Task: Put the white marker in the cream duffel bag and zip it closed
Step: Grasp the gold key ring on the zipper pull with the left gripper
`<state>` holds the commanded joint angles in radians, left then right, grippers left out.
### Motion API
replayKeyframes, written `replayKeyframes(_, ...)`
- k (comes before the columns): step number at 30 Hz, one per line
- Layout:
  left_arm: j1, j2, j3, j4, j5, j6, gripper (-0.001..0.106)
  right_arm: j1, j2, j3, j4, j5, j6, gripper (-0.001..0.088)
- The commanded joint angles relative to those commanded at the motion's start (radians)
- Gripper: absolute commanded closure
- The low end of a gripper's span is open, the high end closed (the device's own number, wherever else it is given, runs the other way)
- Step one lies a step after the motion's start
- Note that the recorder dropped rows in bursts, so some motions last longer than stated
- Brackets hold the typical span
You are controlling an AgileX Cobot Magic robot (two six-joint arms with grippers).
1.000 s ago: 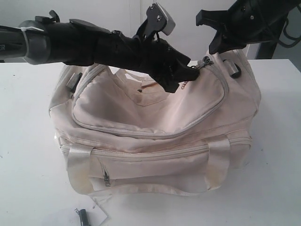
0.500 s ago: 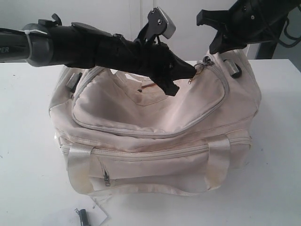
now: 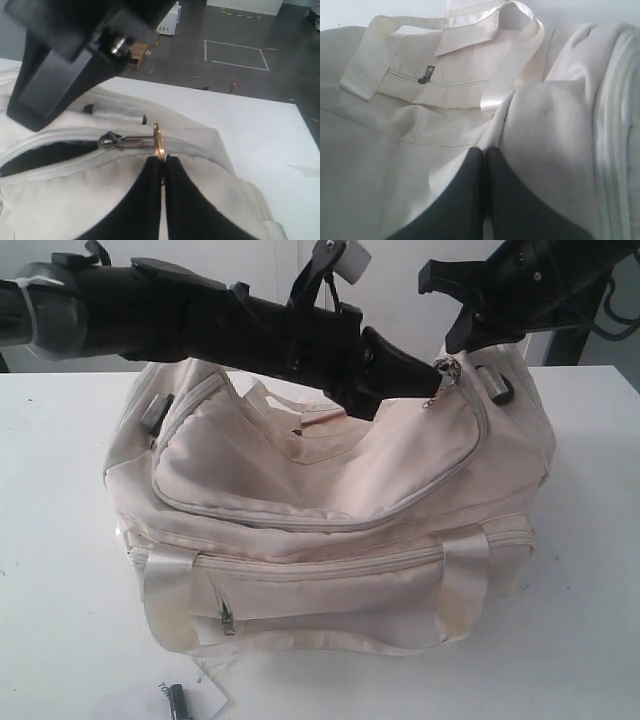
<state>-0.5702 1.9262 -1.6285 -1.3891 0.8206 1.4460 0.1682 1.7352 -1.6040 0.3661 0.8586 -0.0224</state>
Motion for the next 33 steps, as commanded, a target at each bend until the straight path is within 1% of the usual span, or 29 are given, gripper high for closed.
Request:
replayKeyframes(11,0.000,-0.002,0.000,0.000,0.099,-0.146,0.105,0.000,0.000,0.000,0.004,0.000,0.009,0.0868)
replayKeyframes(24,0.000,-0.002,0.000,0.015,0.162,-0.169,0.105,0.000,0.000,0.000,0.004,0.014,0.010,0.0868)
replayKeyframes(29,-0.009,-0.014,0.000,0.084,0.153,-0.198,0.105,0.000,0.000,0.000,0.004,0.023,0.010,0.0868)
replayKeyframes(33,-0.036,-0.043,0.000,0.188,0.068,-0.244,0.105,0.000,0.000,0.000,0.004,0.023,0.010,0.0868)
